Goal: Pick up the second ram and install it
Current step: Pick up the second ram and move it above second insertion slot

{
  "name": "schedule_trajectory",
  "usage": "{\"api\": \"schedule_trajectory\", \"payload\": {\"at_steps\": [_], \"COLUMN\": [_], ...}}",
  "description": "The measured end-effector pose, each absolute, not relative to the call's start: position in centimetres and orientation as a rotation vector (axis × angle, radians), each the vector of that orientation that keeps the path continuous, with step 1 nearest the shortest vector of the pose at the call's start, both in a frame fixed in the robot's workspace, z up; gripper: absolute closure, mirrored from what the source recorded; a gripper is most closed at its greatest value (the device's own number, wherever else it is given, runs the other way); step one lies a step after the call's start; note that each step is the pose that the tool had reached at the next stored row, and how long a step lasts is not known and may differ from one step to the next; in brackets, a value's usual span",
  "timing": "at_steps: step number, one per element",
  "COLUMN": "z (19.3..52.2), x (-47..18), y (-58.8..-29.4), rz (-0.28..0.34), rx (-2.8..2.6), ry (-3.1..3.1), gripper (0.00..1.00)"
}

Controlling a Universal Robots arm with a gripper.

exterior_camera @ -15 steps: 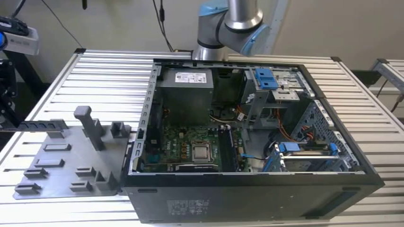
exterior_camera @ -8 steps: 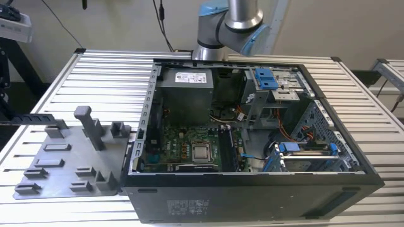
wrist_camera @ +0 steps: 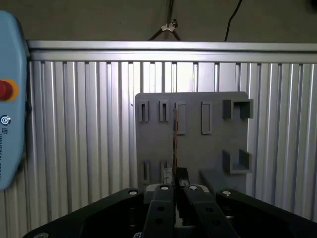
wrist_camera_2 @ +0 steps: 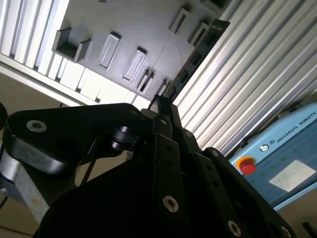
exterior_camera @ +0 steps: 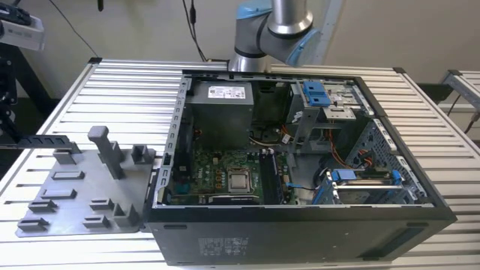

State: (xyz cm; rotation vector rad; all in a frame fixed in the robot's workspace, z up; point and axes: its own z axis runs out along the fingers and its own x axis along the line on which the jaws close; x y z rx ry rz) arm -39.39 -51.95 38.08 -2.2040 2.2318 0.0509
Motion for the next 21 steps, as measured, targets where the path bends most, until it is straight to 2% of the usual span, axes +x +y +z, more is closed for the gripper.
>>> {"api": "schedule_trajectory", "payload": {"at_steps": [21], "z": [38.8], "x": [-35.7], "y": [-51.9], "rz": [0.058], "rx": [-2.207], "ry": [2.235], "gripper": [0.86]}}
